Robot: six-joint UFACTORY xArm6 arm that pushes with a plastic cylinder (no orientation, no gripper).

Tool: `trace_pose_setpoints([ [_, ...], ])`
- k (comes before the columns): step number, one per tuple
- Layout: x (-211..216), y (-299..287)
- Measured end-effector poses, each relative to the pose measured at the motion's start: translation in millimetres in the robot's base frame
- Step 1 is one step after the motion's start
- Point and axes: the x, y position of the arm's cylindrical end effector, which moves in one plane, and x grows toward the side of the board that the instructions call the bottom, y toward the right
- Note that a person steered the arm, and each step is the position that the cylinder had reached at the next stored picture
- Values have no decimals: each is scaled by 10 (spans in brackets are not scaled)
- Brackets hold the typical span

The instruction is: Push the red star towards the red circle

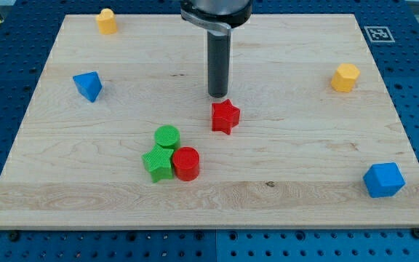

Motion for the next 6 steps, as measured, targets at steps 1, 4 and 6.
trace_pose_setpoints([
  [1, 227, 97],
  [4, 457, 7],
  [6, 538, 430],
])
